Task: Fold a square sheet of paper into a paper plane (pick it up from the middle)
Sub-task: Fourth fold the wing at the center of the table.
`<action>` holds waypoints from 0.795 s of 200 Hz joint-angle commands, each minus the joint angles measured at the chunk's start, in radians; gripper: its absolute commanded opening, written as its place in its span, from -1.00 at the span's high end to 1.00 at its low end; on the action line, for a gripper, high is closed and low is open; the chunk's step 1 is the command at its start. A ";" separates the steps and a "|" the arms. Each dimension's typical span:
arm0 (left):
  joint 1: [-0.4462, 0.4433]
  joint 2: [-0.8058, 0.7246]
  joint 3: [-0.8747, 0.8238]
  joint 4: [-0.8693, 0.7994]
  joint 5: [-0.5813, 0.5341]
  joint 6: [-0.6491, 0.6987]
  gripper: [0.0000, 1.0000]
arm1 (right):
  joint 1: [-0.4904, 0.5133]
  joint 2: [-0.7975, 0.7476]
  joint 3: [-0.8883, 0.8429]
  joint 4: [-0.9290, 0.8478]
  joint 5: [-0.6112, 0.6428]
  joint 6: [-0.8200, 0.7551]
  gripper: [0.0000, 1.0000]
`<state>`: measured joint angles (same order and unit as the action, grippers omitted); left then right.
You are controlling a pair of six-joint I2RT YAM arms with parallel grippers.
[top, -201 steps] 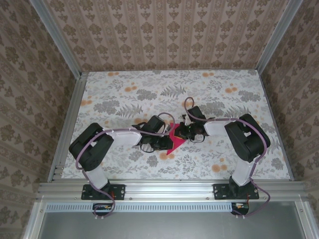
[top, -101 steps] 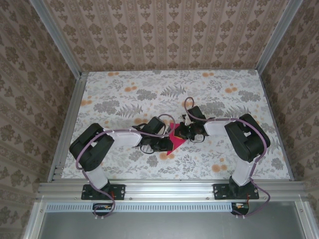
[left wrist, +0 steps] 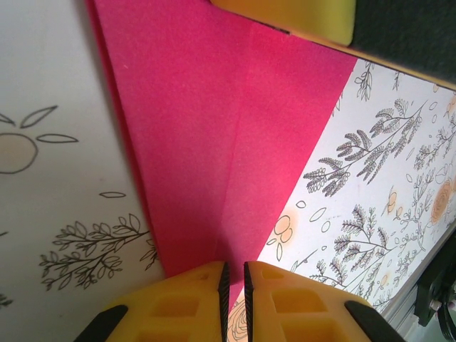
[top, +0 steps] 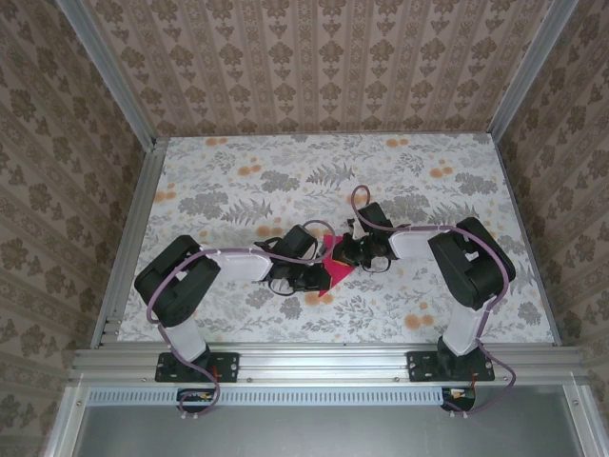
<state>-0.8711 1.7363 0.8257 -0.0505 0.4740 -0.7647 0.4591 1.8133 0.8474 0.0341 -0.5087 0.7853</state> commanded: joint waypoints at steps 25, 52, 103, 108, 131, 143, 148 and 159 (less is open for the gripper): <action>-0.024 -0.023 -0.052 -0.050 -0.002 -0.026 0.67 | 0.006 0.055 -0.010 -0.065 0.067 -0.015 0.79; -0.031 -0.030 -0.068 -0.051 -0.003 -0.034 0.71 | 0.005 0.057 -0.010 -0.065 0.067 -0.015 0.79; -0.039 -0.052 -0.091 -0.072 -0.009 -0.039 0.77 | 0.004 0.060 -0.007 -0.071 0.069 -0.017 0.79; -0.039 -0.056 -0.092 -0.078 -0.011 -0.037 0.77 | 0.004 0.061 -0.006 -0.070 0.070 -0.016 0.79; -0.044 -0.069 -0.097 -0.099 -0.018 -0.031 0.78 | 0.004 0.064 -0.004 -0.074 0.071 -0.019 0.79; -0.048 -0.073 -0.101 -0.101 -0.018 -0.031 0.79 | 0.004 0.064 -0.004 -0.078 0.074 -0.020 0.80; -0.050 -0.074 -0.102 -0.103 -0.017 -0.032 0.79 | 0.004 0.065 -0.002 -0.080 0.076 -0.021 0.80; -0.055 -0.076 -0.105 -0.105 -0.017 -0.032 0.79 | 0.004 0.066 -0.001 -0.085 0.080 -0.023 0.80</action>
<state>-0.8974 1.6798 0.7578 -0.0273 0.4305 -0.7868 0.4610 1.8194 0.8520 0.0341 -0.5148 0.7822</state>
